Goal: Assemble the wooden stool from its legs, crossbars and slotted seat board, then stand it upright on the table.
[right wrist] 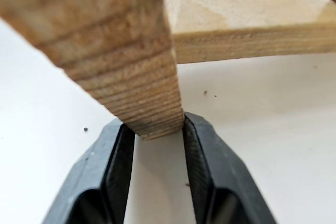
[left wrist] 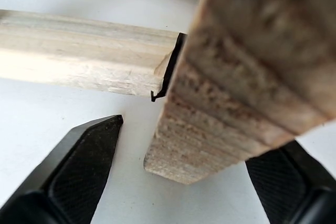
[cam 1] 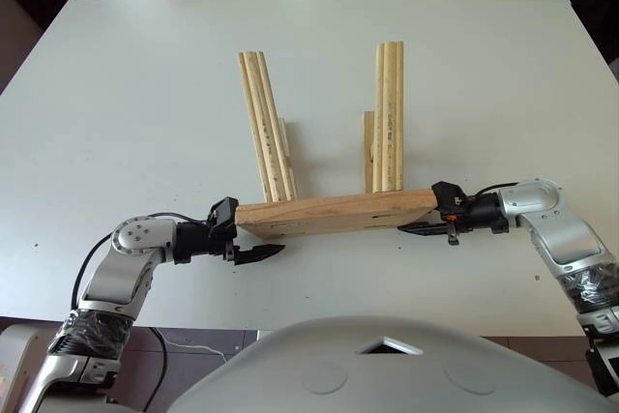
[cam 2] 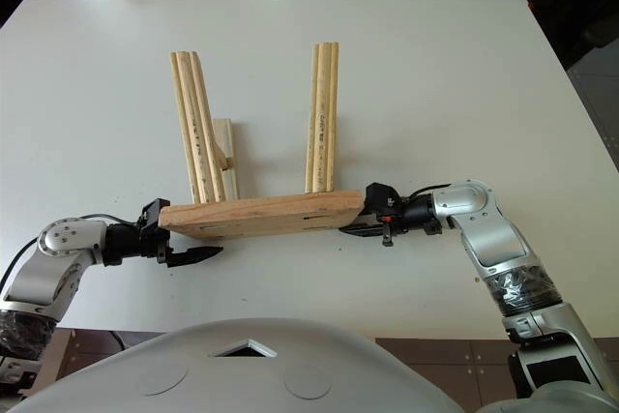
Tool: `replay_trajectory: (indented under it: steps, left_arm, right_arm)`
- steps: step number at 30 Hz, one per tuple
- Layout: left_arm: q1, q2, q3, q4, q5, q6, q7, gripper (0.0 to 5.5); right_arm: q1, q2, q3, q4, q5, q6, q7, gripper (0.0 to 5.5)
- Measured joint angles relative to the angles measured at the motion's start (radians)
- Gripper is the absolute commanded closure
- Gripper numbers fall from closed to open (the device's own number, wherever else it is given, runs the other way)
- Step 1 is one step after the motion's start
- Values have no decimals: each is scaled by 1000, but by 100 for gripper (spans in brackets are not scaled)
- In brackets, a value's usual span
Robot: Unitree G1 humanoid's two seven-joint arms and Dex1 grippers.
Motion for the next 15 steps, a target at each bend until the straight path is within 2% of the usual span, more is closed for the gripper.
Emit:
replay_trajectory:
  steps: [8,9,12,15]
  left_arm:
    - [-1,0,1,12,-1,-9,1,163]
    - [-1,0,1,14,-1,-11,1,181]
    - [-1,0,2,25,9,-29,18,181]
    - [-3,0,3,34,18,-47,25,229]
  right_arm:
    - [-4,0,1,4,-5,-6,0,418]
    - [-5,0,1,4,-5,-6,0,418]
    - [-5,0,1,5,-5,-6,0,418]
    - [-5,0,1,5,-6,-8,0,418]
